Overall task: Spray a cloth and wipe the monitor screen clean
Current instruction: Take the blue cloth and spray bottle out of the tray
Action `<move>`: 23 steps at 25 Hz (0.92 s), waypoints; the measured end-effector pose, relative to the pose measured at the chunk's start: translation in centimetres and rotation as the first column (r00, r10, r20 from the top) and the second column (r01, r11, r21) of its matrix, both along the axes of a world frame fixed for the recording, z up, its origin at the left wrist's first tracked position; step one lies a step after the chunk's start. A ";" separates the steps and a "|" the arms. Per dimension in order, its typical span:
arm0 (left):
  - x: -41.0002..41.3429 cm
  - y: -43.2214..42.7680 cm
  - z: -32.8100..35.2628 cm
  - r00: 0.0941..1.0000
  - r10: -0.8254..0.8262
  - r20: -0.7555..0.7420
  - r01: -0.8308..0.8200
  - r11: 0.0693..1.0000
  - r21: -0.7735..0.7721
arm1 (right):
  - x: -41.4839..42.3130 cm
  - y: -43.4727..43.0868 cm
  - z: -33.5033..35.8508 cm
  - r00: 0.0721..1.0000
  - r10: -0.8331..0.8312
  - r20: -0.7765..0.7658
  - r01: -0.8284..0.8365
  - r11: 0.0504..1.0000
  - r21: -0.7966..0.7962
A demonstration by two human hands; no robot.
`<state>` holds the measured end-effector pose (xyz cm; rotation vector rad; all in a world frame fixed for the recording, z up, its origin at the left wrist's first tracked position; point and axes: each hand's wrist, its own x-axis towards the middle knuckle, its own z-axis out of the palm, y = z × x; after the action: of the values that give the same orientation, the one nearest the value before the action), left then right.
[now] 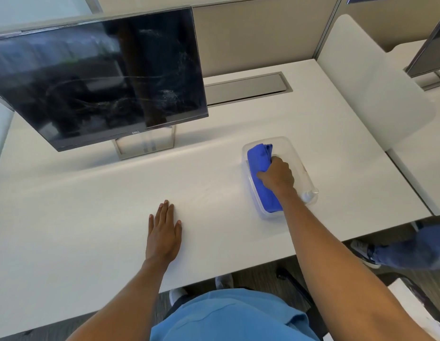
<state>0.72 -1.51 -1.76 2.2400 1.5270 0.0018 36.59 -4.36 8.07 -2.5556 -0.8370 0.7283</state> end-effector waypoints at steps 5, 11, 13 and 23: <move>-0.5 -0.3 -0.2 1.000 -0.014 -0.002 0.014 1.000 0.022 | -1.9 -0.1 5.8 0.899 0.000 0.438 -0.053 0.993 0.108; -0.9 -0.4 -0.1 0.998 0.037 0.052 -0.040 0.998 0.043 | -9.3 2.6 7.5 0.997 0.080 -0.013 -0.058 0.811 0.582; -1.3 0.3 0.2 0.995 0.057 0.076 -0.061 0.997 0.052 | -12.5 3.4 4.9 0.924 0.180 -0.336 0.007 0.874 0.487; -7.4 4.2 0.8 0.991 0.100 0.091 -0.106 0.992 0.064 | -22.4 6.8 -5.1 0.541 0.184 -0.820 -0.102 0.983 0.154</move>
<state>-6.71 2.73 -1.00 2.1798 1.6161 0.1841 14.23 2.48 2.96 -1.6833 -0.6877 1.7228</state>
